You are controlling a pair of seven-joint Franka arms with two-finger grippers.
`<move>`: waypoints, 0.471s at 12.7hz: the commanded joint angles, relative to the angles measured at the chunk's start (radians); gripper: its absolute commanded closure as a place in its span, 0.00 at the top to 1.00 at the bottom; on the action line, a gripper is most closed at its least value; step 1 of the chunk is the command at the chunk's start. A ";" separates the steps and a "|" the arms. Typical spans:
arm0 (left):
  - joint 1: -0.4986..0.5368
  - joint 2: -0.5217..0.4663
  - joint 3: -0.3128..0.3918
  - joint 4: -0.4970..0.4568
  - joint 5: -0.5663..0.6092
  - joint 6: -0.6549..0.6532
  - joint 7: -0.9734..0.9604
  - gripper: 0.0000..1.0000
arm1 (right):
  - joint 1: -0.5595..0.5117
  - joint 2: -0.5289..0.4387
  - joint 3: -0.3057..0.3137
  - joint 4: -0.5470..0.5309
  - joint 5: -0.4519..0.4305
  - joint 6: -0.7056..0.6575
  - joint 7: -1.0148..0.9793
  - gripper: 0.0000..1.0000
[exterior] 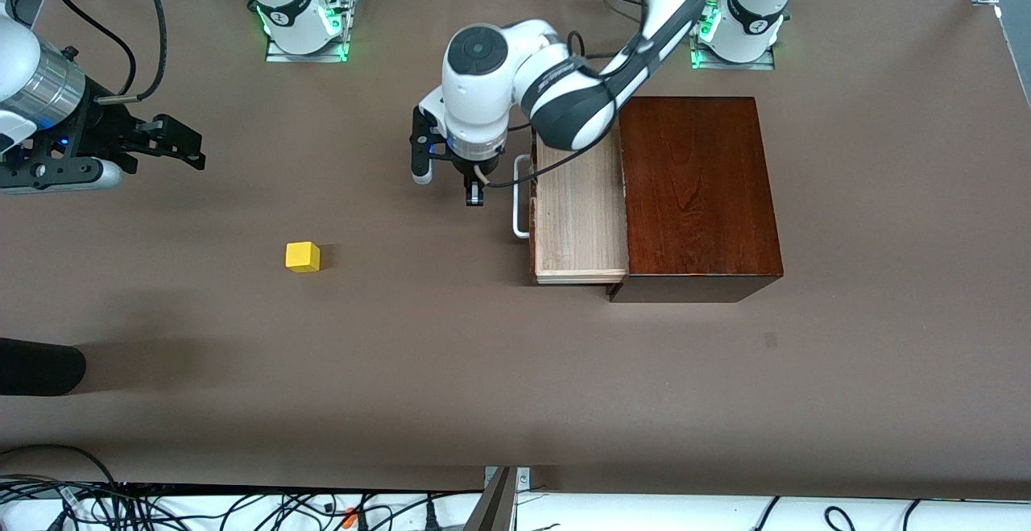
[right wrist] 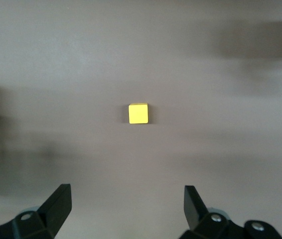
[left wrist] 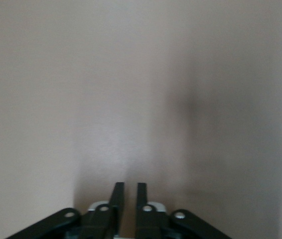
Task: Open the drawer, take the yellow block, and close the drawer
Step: 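Push the drawer front inward with the left gripper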
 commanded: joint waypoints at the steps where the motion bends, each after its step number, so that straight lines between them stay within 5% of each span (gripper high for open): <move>1: 0.002 0.033 0.007 -0.011 0.019 0.000 0.144 0.00 | -0.008 0.015 0.002 0.029 0.012 0.005 0.015 1.00; 6: 0.071 0.033 0.010 -0.030 0.019 -0.172 0.302 0.00 | -0.010 0.022 0.001 0.029 0.012 0.042 0.018 1.00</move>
